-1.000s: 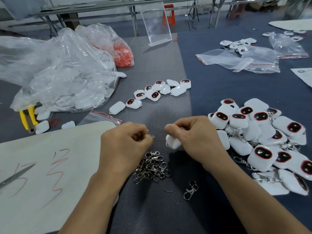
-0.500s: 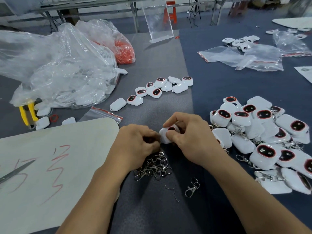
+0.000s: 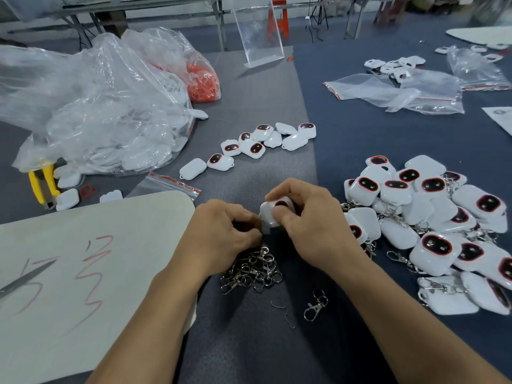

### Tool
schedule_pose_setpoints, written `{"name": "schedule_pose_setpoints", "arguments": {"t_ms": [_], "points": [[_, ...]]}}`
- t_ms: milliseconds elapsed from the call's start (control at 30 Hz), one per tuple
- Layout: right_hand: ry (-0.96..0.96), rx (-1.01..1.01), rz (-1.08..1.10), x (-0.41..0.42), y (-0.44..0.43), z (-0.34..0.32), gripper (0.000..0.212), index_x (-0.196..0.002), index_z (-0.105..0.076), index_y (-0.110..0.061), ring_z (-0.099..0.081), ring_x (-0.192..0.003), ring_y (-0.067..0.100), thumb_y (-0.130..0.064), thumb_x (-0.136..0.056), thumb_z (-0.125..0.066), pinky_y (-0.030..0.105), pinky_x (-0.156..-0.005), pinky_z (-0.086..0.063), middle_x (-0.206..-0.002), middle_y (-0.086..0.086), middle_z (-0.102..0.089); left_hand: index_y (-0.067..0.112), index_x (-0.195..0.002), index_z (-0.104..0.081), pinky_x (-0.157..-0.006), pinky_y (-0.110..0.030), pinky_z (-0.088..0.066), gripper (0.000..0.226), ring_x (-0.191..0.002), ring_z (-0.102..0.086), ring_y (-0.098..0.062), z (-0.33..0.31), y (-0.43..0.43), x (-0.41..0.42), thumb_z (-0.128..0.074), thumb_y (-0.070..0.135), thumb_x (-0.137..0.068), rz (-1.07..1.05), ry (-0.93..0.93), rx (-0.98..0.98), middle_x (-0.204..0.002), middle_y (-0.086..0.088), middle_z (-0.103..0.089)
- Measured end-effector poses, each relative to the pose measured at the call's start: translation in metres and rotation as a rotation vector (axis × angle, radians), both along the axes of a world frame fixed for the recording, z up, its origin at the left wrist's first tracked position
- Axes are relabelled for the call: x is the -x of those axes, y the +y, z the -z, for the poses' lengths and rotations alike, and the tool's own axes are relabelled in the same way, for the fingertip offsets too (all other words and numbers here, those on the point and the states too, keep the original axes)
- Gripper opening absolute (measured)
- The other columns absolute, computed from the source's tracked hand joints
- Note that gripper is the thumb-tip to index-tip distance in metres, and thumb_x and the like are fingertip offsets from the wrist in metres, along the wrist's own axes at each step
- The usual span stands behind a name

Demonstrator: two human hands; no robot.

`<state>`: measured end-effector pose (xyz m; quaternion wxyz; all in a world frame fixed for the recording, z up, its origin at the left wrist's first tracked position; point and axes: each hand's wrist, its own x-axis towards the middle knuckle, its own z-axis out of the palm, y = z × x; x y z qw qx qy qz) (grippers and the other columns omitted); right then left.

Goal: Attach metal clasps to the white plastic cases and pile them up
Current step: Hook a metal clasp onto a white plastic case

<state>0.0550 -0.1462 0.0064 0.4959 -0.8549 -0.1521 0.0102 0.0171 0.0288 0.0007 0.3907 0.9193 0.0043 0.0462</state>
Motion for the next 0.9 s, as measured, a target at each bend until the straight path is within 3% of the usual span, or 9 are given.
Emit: {"name": "schedule_pose_setpoints", "arguments": {"t_ms": [100,300,700,767,900], "points": [[0.036,-0.005,-0.039,-0.005,-0.002,0.001,0.016,-0.089,-0.073,-0.032,-0.055,-0.061,-0.003,-0.016,-0.091,-0.071,0.008,-0.057,-0.038,-0.062,-0.018,-0.062,0.053,-0.066,-0.070,-0.060,-0.014,-0.043,0.021,-0.064,-0.062,-0.001,-0.001,0.002,0.000,-0.068,0.032,-0.065,0.027,-0.008,0.003,-0.070,0.018,-0.068],[0.054,0.062,-0.104,-0.008,-0.005,-0.003,0.015,-0.088,-0.073,-0.032,-0.060,-0.069,0.000,-0.018,-0.091,-0.070,0.009,-0.062,-0.041,-0.073,-0.009,-0.072,0.053,-0.075,-0.074,-0.062,-0.018,-0.047,0.023,-0.065,-0.063,-0.001,0.000,0.004,0.001,-0.068,0.033,-0.066,0.022,-0.003,0.018,-0.072,0.018,-0.070],[0.020,0.160,-0.089,-0.003,-0.002,-0.012,0.013,-0.086,-0.074,-0.032,-0.057,-0.067,-0.004,-0.021,-0.089,-0.069,0.006,-0.058,-0.040,-0.068,-0.015,-0.064,0.050,-0.073,-0.075,-0.053,-0.014,-0.045,0.019,-0.057,-0.062,0.000,-0.001,0.001,0.004,-0.070,0.034,-0.065,-0.040,-0.013,0.020,-0.066,0.017,-0.070],[0.031,0.153,-0.068,-0.001,-0.001,-0.012,0.011,-0.086,-0.075,-0.031,-0.061,-0.069,0.001,-0.022,-0.088,-0.069,0.008,-0.057,-0.041,-0.072,-0.012,-0.068,0.049,-0.075,-0.075,-0.052,-0.014,-0.045,0.022,-0.057,-0.062,-0.001,-0.001,0.001,0.005,-0.075,0.028,-0.068,-0.051,-0.011,0.014,-0.066,0.016,-0.070],[0.072,0.092,-0.025,0.003,0.002,-0.011,0.010,-0.080,-0.072,-0.030,-0.069,-0.067,0.009,-0.022,-0.086,-0.071,0.027,-0.067,-0.056,-0.072,-0.007,-0.072,0.050,-0.070,-0.073,-0.052,-0.017,-0.049,0.027,-0.058,-0.065,-0.004,-0.002,-0.003,0.007,-0.084,0.025,-0.071,-0.120,-0.019,-0.009,-0.062,0.017,-0.070]]}}
